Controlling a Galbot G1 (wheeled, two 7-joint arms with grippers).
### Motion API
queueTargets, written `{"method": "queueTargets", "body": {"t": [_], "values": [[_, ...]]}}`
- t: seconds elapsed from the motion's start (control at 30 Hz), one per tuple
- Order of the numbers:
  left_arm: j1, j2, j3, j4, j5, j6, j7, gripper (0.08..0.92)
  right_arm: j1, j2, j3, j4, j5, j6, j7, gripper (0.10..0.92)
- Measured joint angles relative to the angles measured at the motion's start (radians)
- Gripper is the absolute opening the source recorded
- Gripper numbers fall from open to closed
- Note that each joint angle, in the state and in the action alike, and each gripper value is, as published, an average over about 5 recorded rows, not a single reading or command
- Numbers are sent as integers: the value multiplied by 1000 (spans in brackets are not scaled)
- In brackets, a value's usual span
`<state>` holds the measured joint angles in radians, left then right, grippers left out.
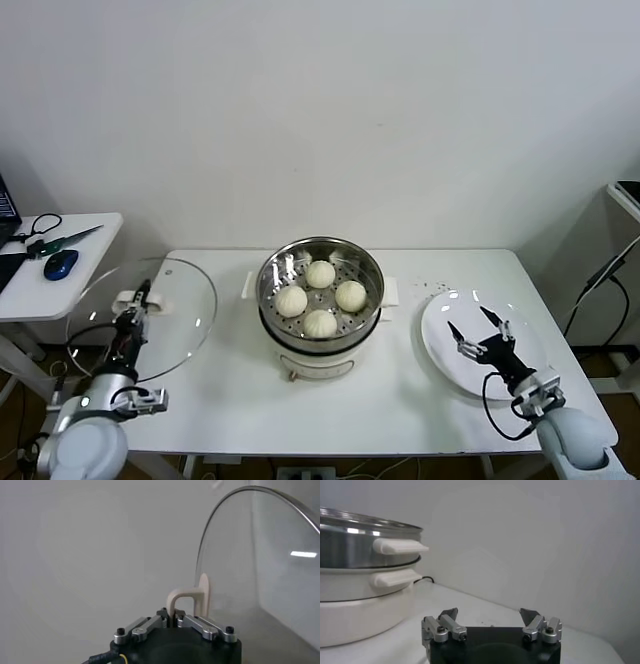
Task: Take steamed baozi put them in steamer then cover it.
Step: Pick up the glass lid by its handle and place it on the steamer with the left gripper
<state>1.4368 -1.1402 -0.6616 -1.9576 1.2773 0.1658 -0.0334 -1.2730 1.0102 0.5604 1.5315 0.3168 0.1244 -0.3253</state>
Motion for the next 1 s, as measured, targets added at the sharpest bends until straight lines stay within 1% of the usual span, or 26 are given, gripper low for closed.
{"method": "queueTargets", "body": {"t": [0.13,0.27,0.4,0.53,0.63,0.73,0.87,1.0], "values": [[-5,58,49,-68,-30,108,32,150,13,-7,-9,-15,-3,2,0,823],[-37,123,124,-123,-60,220,70,150,30,-9,-19,-34,-5,6,0,823],[-101,172,233,-153,-72,326,113,150,48,-12,-26,-56,-7,12,-3,823],[-198,193,364,-162,-65,413,163,150,64,-17,-26,-79,-6,19,-8,823],[-278,185,458,-157,-46,462,204,150,68,-21,-23,-90,-6,23,-11,823],[-348,156,539,-142,-17,499,244,150,69,-24,-18,-97,-5,26,-13,823],[-431,97,635,-107,33,535,293,150,65,-25,-7,-107,-4,32,-16,823],[-494,21,705,-60,85,560,328,150,59,-25,4,-116,-5,38,-19,823]]}}
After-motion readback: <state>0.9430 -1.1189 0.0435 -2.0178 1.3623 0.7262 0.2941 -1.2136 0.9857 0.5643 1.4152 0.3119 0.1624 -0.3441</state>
